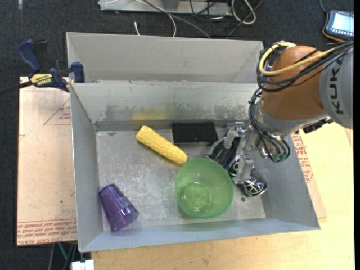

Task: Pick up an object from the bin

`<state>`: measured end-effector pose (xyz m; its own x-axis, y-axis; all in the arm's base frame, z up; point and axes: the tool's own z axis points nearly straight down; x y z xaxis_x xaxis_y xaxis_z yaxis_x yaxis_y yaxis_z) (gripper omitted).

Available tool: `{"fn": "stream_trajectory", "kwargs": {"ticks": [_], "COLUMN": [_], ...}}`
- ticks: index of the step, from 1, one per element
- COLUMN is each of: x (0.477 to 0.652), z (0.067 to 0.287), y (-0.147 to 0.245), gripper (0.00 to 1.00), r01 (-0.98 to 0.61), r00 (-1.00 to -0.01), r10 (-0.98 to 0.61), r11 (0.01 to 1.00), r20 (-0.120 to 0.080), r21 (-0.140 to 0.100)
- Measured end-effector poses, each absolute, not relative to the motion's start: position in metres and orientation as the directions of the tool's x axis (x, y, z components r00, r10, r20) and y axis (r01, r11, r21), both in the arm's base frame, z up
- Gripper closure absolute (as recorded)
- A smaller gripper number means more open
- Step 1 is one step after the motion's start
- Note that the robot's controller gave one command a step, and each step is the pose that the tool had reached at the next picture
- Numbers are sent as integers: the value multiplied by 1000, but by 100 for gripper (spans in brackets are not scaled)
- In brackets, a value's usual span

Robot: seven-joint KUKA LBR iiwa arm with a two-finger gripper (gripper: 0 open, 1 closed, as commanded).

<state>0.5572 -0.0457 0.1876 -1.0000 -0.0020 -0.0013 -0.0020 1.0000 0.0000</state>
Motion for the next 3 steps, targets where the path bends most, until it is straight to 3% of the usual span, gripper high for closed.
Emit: {"fn": "stream_trajectory", "kwargs": {"ticks": [1, 2, 3], "x": [557, 583, 585], "z": [188, 101, 87], "y": [-46, -30, -33], "gripper": [0, 0, 0], "r01": [-2, -111, -170], "r00": [-1000, -994, -985], "r10": [-2, -111, -170], "r11": [1000, 994, 985], "r20": [-1, -8, -14], "r21": [0, 0, -2]}}
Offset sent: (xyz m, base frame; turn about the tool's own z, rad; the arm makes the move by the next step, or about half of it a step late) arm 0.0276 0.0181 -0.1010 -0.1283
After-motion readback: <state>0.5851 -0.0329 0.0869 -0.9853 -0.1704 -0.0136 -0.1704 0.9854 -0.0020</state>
